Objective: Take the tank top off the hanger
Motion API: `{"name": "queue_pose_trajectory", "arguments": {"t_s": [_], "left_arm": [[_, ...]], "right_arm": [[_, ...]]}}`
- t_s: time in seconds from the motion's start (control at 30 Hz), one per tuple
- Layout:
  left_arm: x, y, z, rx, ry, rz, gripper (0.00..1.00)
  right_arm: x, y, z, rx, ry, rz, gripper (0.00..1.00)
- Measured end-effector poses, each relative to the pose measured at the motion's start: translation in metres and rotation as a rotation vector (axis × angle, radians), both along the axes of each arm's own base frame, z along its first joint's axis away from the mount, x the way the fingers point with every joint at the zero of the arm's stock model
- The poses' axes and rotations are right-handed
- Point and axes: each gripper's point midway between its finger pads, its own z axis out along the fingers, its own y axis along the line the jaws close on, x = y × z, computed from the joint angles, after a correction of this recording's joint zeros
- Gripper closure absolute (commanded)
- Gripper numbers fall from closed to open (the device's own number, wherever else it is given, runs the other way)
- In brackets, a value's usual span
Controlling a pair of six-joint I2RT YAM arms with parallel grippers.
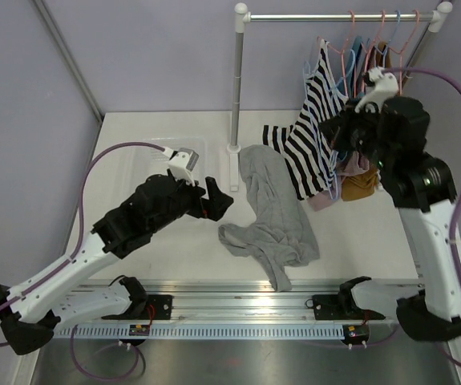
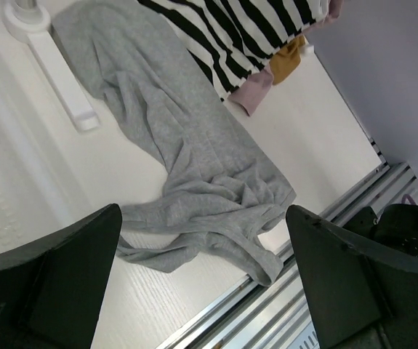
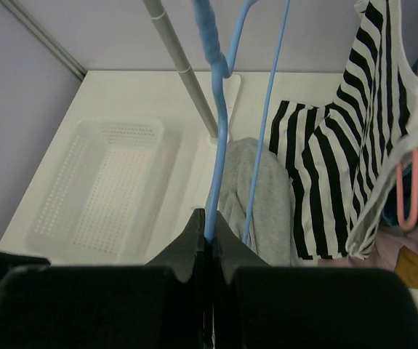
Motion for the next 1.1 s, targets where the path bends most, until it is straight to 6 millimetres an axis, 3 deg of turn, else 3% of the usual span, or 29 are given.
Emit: {"name": "queue_pose_trajectory", "arguments": {"t_s": [0.13, 0.3, 0.37, 0.53, 0.8, 0.87, 1.03, 1.07, 1.1], "left_arm": [[-0.004, 0.021, 0.01, 0.024, -0.033, 0.043, 0.01], [-0.006, 0.037, -0.003, 0.105, -0.018, 0.076, 0.01], [-0.008, 0.041, -0.008, 0.133, -0.01, 0.077, 0.01], [-0.012, 0.04, -0.01, 0.147, -0.012, 0.062, 0.01], [-0.017, 0.027, -0.021, 0.167, -0.01, 0.024, 0.01], [-0.016, 0.017, -0.027, 0.186, -0.009, 0.005, 0.01], [-0.008, -0.012, -0.049, 0.239, 0.002, -0.029, 0.01], [-0.005, -0.02, -0.055, 0.25, 0.006, -0.034, 0.01], [-0.001, -0.029, -0.063, 0.269, 0.016, -0.041, 0.01]], "right_arm": [[0.061, 0.019, -0.007, -0.044, 0.104, -0.01, 1.0], [0.122, 0.04, -0.012, -0.083, 0.156, -0.005, 1.0], [0.143, 0.045, -0.005, -0.088, 0.135, -0.005, 1.0], [0.179, 0.046, 0.001, -0.075, 0.088, 0.0, 1.0], [0.217, 0.024, -0.037, -0.074, 0.161, -0.024, 0.99], [0.22, 0.026, -0.043, -0.072, 0.174, -0.014, 0.77], [0.212, 0.03, -0.046, -0.069, 0.192, 0.013, 0.39], [0.208, 0.03, -0.047, -0.069, 0.196, 0.019, 0.14], [0.202, 0.029, -0.045, -0.067, 0.201, 0.024, 0.02]]}}
